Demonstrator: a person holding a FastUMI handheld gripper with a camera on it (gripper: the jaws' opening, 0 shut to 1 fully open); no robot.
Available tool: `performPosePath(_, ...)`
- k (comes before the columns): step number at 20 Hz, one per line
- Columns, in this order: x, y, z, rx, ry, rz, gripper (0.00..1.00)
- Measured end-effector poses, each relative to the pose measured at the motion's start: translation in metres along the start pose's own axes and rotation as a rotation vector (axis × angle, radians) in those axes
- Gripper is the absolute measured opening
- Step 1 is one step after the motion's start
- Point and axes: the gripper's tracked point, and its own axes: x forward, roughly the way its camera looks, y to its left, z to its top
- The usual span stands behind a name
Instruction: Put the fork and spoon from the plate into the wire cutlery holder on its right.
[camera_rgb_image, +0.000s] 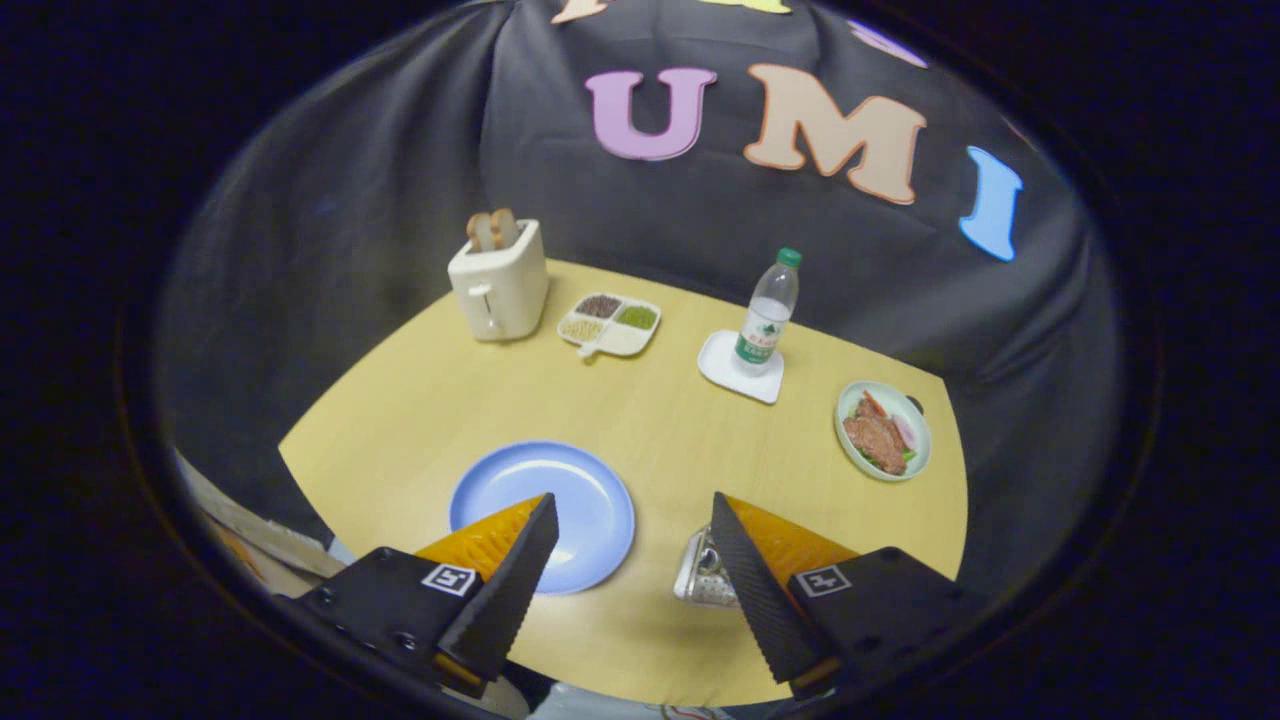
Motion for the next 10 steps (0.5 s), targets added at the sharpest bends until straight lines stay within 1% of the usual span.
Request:
performPosePath(3,-0.016,0.006,0.031,0.119,-0.192,-0.03,0.98)
performPosePath(5,-0.026,0.018,0.043,0.191,-0.277,-0.019,0.98)
performPosePath(6,-0.03,0.018,0.051,0.203,-0.318,-0.031,0.98)
performPosePath(8,-0.045,0.007,0.069,0.214,-0.432,-0.097,0.98)
performPosePath(10,-0.054,0.007,0.077,0.21,-0.506,-0.146,0.98)
